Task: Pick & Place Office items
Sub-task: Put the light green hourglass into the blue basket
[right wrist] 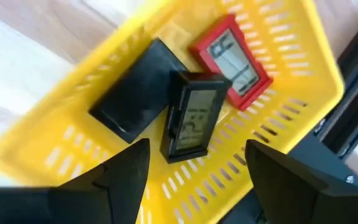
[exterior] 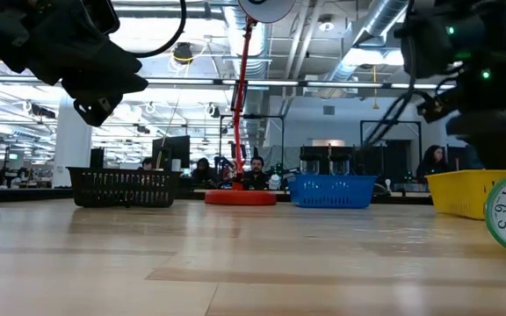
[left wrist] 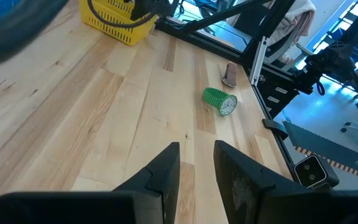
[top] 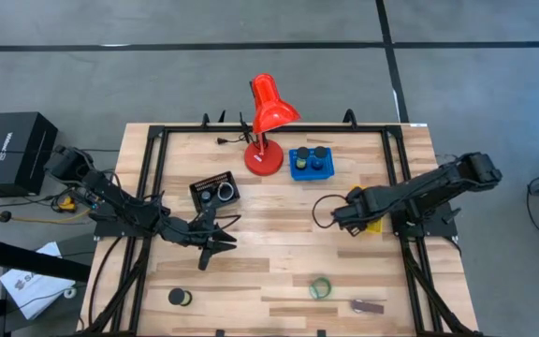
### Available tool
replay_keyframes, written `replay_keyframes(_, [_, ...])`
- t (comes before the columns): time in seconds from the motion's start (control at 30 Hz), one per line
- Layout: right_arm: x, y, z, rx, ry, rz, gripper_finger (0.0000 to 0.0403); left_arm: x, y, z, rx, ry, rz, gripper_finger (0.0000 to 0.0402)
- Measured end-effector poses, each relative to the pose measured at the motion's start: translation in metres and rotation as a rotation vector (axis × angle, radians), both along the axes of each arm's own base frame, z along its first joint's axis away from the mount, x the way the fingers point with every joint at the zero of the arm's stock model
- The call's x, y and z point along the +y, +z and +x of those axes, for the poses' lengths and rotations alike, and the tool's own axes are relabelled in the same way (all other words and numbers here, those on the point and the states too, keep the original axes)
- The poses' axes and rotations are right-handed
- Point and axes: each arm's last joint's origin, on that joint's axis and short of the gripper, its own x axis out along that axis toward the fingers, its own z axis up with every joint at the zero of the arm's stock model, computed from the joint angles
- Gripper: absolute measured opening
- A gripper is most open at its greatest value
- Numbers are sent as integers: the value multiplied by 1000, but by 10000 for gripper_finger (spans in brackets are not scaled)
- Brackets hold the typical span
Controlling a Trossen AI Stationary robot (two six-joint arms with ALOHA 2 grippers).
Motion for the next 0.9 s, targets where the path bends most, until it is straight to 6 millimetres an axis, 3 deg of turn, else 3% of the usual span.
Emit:
replay_keyframes(0.43, [21,27,16,-136,117,12,255,0,0,0,0,0,1,92])
replay_keyframes(0.9, [86,52,33,-480,344,155,256,0,0,0,0,0,1,92])
